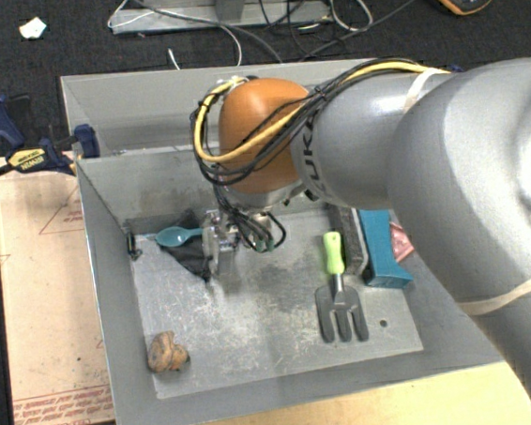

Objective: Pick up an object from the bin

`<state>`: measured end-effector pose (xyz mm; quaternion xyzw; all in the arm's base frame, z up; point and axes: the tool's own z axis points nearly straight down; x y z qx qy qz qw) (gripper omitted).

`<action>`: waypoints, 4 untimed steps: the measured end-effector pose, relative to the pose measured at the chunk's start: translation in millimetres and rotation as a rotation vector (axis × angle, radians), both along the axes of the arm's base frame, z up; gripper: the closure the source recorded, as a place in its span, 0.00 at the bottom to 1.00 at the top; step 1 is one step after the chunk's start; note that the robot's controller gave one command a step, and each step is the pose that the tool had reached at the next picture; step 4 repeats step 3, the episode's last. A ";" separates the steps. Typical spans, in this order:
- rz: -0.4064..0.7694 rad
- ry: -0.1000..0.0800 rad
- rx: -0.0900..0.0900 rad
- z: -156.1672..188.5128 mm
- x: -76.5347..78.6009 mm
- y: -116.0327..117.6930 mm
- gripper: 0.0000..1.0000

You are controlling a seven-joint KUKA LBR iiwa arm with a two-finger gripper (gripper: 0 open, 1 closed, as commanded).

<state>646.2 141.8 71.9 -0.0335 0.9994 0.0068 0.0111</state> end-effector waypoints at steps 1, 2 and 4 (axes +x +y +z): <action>0.000 0.000 0.000 0.0 0.0 0.0 1.00; 0.003 0.005 -0.001 60.5 -16.0 -2.6 1.00; 0.003 0.007 -0.001 129.2 -31.2 18.7 1.00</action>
Offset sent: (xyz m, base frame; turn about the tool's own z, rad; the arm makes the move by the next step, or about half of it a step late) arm -0.0263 -0.0046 0.1189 -0.0067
